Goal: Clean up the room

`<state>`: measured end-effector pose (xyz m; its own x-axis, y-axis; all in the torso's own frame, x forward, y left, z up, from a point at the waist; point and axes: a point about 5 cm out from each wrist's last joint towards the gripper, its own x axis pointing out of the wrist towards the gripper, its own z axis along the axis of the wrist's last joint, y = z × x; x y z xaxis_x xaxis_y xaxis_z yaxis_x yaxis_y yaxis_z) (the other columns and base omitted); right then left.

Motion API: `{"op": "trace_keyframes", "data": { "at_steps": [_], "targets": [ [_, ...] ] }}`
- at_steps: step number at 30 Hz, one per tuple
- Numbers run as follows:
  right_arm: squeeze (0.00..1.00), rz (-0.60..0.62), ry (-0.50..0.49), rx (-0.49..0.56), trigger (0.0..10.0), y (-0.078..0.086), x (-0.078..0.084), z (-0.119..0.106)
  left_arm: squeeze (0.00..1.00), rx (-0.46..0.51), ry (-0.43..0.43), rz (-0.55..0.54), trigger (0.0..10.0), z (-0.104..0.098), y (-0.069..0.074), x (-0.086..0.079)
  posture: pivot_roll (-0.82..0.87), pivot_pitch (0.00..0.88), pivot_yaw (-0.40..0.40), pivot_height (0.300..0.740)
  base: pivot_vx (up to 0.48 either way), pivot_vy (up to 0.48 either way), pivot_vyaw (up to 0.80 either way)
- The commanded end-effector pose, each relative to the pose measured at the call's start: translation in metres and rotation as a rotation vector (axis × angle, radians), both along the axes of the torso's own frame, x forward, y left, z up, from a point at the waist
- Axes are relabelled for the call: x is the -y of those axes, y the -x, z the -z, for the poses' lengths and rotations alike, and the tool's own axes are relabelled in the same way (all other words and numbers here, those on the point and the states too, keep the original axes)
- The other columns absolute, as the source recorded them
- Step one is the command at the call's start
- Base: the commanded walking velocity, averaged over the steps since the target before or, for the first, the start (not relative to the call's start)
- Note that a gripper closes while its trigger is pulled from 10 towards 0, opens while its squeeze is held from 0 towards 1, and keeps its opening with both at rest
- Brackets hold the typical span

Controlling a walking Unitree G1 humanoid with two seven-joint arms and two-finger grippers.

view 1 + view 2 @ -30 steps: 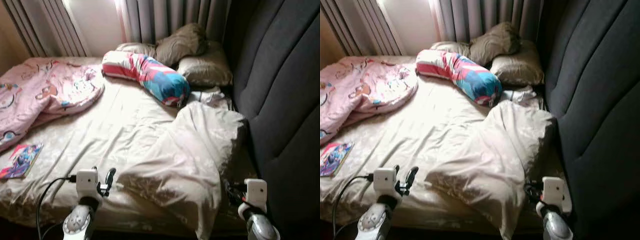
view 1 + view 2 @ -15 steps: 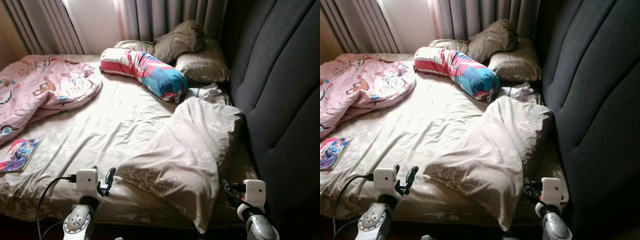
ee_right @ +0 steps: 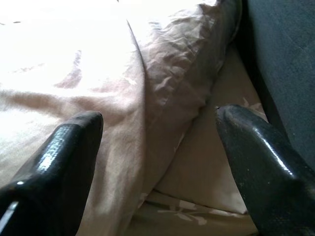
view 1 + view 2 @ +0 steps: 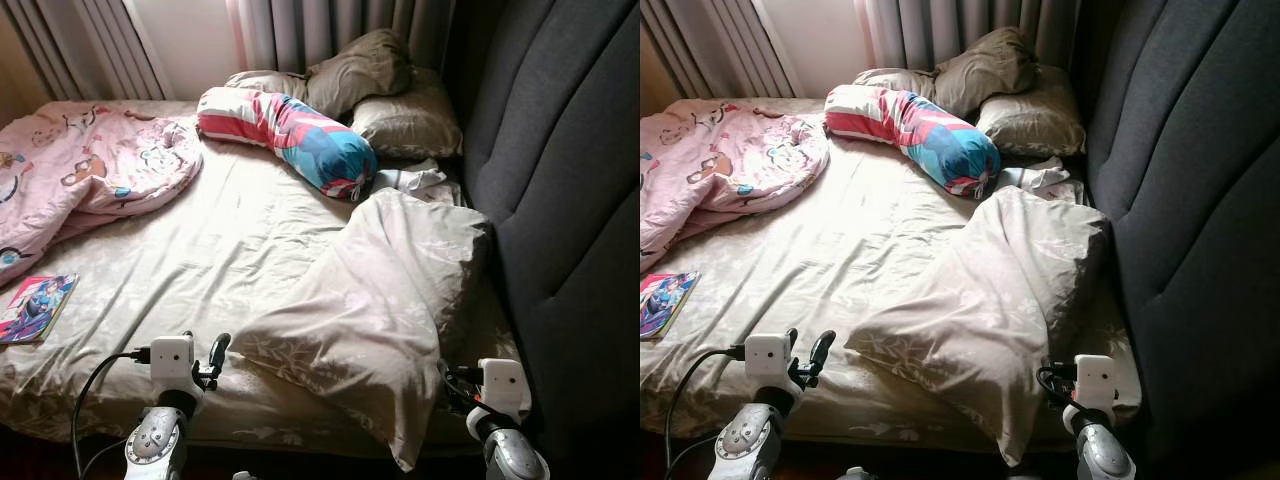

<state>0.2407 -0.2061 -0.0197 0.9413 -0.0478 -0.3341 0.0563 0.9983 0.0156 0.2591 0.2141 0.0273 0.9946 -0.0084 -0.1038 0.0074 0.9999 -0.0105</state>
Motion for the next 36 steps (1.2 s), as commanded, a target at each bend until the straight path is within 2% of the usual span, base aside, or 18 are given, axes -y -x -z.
{"op": "trace_keyframes", "data": {
  "at_steps": [1,14,26,36],
  "targets": [
    [0.00,-0.001,-0.005,-0.015,10.0,0.000,-0.002,0.002,0.00,0.001,-0.006,0.002,10.0,-0.002,-0.001,-0.001,-0.10,0.033,0.031,0.661,0.000,0.000,0.00],
    [0.00,-0.002,0.001,-0.012,10.0,0.000,0.000,0.001,0.00,0.004,0.001,0.002,10.0,-0.002,-0.002,0.000,-0.10,0.030,0.030,0.661,0.000,0.000,0.00],
    [0.00,-0.019,0.022,0.008,10.0,-0.006,0.006,-0.005,0.00,-0.036,0.021,-0.002,10.0,0.009,0.007,0.005,-0.10,0.026,0.006,0.661,0.000,0.000,0.00],
    [0.00,-0.025,0.015,0.038,10.0,-0.013,0.004,-0.012,0.00,-0.091,0.035,-0.007,10.0,0.020,0.015,0.003,-0.10,0.043,-0.002,0.661,0.000,0.000,0.00]
  ]
}}
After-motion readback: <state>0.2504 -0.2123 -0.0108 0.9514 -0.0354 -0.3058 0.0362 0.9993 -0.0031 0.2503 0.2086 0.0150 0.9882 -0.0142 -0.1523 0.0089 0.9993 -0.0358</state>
